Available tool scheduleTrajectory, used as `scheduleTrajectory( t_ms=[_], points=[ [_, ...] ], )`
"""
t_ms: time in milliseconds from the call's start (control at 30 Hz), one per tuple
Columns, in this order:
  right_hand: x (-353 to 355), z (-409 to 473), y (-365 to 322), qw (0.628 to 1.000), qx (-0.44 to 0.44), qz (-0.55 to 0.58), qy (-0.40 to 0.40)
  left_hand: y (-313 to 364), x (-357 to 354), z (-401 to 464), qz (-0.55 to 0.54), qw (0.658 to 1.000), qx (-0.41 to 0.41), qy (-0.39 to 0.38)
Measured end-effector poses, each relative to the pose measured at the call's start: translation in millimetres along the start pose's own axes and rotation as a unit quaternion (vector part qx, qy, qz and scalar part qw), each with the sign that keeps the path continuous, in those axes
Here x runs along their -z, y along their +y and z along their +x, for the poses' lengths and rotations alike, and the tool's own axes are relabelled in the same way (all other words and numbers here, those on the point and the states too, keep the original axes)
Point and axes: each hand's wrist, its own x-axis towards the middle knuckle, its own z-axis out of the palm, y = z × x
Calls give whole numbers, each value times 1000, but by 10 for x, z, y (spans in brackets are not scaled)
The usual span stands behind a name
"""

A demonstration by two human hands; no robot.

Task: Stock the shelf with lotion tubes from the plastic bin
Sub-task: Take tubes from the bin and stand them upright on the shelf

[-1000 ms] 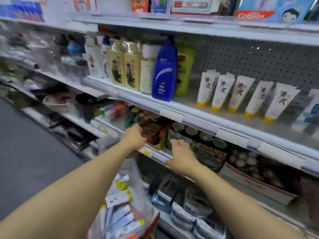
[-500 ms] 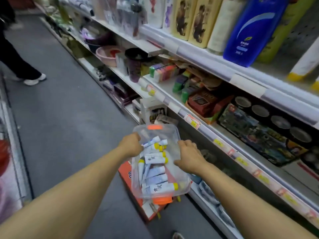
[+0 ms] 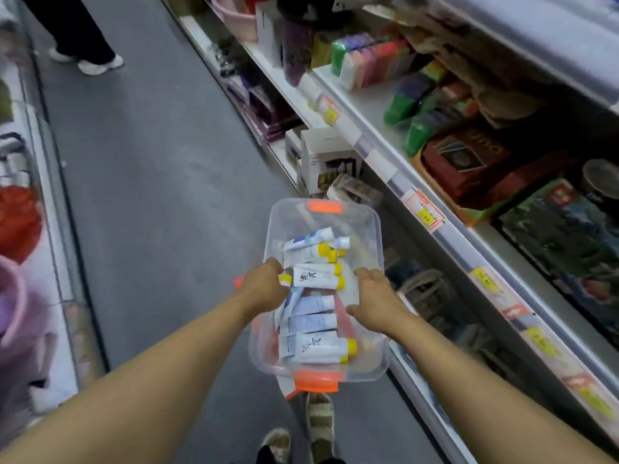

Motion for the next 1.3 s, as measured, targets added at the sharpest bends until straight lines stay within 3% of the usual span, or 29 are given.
scheduleTrajectory(
  t_ms=[533,933,1133,1300],
  points=[
    [-996,1723,389,997,12,27,-68,-107,-811,1202,-64,995,74,35],
    [-1562,2190,452,997,3,-76,-28,-329,-1120,1554,-43,996,76,19],
    [-1441,2128,421,995,-65,28,-71,-353,-1171,1619,-23,997,72,8],
    [-1038,1860,372,989,-79,123,0,-266,-1173,1727,-40,996,80,-11]
  ],
)
